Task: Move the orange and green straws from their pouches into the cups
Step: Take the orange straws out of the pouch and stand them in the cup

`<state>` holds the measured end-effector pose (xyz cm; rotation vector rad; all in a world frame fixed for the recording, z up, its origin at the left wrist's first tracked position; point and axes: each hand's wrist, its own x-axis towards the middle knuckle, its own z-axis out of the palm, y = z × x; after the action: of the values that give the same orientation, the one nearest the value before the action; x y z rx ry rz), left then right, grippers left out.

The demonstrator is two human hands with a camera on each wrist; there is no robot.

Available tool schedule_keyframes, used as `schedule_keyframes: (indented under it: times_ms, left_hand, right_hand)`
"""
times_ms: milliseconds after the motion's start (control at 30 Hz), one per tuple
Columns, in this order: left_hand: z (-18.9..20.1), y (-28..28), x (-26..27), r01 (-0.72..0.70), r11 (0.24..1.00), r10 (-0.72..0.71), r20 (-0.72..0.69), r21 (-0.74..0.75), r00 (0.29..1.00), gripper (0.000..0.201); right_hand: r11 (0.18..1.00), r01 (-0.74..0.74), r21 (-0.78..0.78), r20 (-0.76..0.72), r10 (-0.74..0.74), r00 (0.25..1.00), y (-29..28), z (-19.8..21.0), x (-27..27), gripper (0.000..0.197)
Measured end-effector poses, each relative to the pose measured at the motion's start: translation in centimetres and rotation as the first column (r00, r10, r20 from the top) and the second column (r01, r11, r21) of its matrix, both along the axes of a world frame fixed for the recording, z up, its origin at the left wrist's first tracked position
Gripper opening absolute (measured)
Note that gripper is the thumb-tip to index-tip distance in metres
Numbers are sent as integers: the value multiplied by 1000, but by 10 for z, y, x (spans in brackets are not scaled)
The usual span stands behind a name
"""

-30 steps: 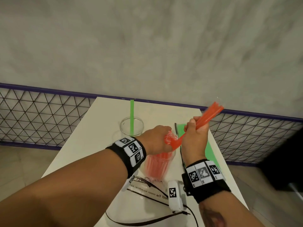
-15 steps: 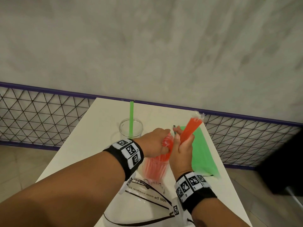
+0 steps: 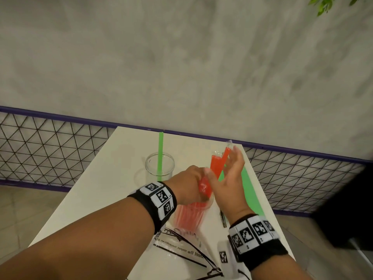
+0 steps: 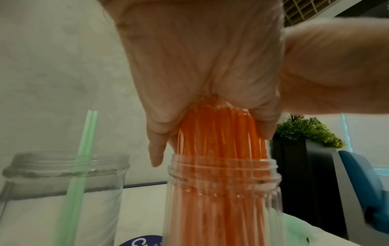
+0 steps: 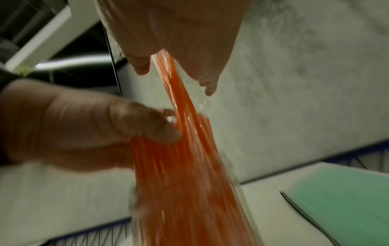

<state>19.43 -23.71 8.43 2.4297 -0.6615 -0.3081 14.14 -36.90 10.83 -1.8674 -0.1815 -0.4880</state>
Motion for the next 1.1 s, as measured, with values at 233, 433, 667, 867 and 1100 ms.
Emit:
schedule_keyframes:
  times_ms: [233,433,667,867,1100]
  left_hand:
    - [2,0,-3,1,1000,-1,63,12,998,59]
    - [-2,-8,5,98,978,-143,245,185,959,13]
    - [-7,-4,4,69,995,-83,191,75,978,36]
    - [-31,-17,6,-19,998,4,252,57,968,31]
    - [-24,-10,2,-114,991,126,170,-76,977,43]
  right_hand:
    - [834,170,-525,312,3,950,-3,47,28,46]
    - [733,274,-622,423,21,906,-2,2,19,38]
    - [606,98,-790,158,46,986,-21,-38,3,60]
    - [580,-75,-811,-75,23,997,-35,-59,-8,58]
    - [732,-68,-678,-66,32,997,-25,-22,-7,59]
